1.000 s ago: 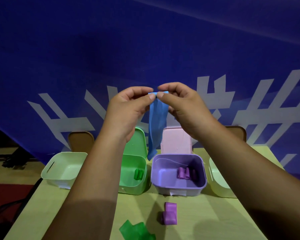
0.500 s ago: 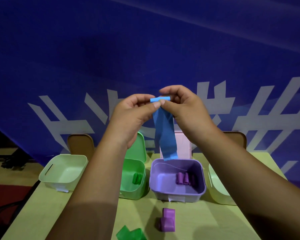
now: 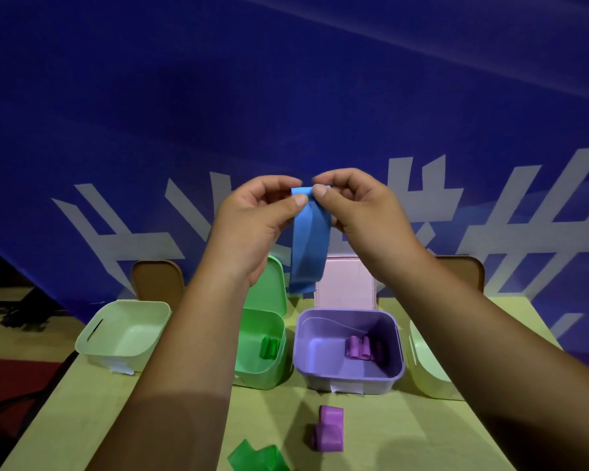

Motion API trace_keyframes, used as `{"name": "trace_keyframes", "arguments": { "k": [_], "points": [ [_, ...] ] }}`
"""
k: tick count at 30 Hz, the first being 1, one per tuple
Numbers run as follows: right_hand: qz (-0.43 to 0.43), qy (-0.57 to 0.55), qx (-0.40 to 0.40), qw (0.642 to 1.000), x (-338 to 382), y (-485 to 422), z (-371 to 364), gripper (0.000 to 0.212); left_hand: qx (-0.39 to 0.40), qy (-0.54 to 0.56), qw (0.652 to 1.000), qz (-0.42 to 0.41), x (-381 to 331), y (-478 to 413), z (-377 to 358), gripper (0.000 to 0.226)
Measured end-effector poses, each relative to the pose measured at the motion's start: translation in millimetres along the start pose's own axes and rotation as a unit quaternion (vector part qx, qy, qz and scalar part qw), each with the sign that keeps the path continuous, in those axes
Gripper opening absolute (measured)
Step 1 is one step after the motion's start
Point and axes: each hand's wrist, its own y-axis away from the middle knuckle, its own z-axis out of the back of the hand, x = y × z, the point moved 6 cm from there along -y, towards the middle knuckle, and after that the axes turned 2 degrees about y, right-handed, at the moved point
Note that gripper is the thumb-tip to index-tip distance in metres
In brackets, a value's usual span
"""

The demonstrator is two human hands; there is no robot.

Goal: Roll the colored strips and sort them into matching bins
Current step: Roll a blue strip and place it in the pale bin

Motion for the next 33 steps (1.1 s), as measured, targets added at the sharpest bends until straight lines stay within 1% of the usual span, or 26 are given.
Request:
{"name": "trace_keyframes", "arguments": {
  "k": [5,10,13,17,21,26,28,31,33],
  "points": [
    [-0.003,-0.001,-0.001,1.000,0.4,0.7,-3.3,0.016,-0.002,0.028,0.999,0.017,3.1,0.7,1.1,0.023],
    [0.000,-0.015,0.005,1.000,-1.8,4.0,-5.6,0.022,-0.019,0.030,0.999,0.013,5.7,3.4,2.1,0.008],
    [-0.010,-0.023,0.004,1.000,-5.7,5.1,-7.7,0.025,-0.027,0.014,1.000,0.008,7.3,3.7,7.7,0.011],
    [-0.010,-0.025,0.002,1.000,-7.6,8.5,-10.0,0.020,-0.027,-0.010,1.000,0.002,7.2,6.1,13.9,0.018],
    [-0.004,-0.022,-0.005,1.000,-10.5,8.5,-12.9,0.014,-0.030,-0.005,1.000,0.000,6.8,8.9,16.3,0.023],
    [-0.001,-0.028,-0.006,1.000,-11.8,9.0,-16.1,0.018,-0.019,0.007,1.000,0.003,9.1,13.0,17.8,0.028],
    [0.005,-0.037,-0.003,0.999,-10.9,10.0,-17.1,0.021,-0.016,0.012,1.000,0.004,9.4,15.3,17.3,0.027],
    [0.009,-0.039,0.001,0.999,-11.3,10.7,-17.2,0.024,-0.018,0.003,1.000,-0.004,7.8,16.7,16.9,0.017],
    [0.002,-0.046,0.003,0.999,-12.8,11.2,-16.8,0.026,-0.024,-0.015,1.000,-0.009,6.6,16.3,18.1,0.016]
  ]
}}
